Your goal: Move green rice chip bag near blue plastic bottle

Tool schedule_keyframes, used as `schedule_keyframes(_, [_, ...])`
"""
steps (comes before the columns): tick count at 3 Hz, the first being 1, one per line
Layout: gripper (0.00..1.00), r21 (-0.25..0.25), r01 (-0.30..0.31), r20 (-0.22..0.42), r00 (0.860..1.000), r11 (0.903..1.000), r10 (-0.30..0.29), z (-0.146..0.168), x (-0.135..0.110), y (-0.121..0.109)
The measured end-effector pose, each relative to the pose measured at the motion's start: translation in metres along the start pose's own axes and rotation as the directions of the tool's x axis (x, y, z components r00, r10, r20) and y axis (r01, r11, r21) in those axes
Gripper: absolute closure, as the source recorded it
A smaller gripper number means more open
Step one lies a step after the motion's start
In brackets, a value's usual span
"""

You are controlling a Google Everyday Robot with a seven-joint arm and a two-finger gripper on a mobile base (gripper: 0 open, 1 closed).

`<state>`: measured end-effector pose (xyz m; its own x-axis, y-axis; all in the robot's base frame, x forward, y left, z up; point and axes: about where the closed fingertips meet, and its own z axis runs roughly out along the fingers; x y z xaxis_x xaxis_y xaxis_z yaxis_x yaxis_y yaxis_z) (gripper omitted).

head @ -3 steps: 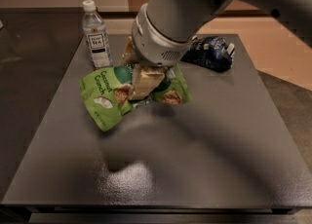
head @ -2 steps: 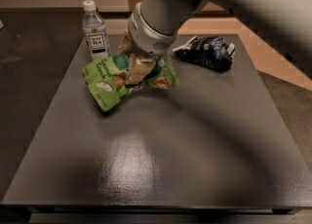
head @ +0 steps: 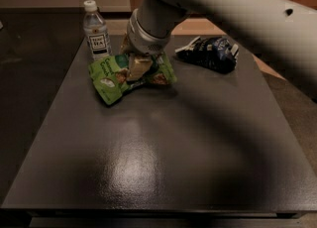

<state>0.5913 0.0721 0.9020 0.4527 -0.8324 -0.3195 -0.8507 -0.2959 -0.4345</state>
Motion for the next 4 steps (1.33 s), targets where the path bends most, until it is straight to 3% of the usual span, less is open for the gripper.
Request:
schedule_keyframes(1, [0.53, 0.020, -0.003, -0.027, 1.000, 0.9998, 0.003, 0.0156, 0.0106, -0.0118])
schedule_keyframes(3, [0.07, 0.018, 0.002, -0.026, 1.000, 0.9998, -0.001, 0.0159, 0.0084, -0.0108])
schedule_keyframes(4, [0.00, 0.017, 0.003, -0.026, 1.000, 0.9999, -0.003, 0.0162, 0.0076, -0.0105])
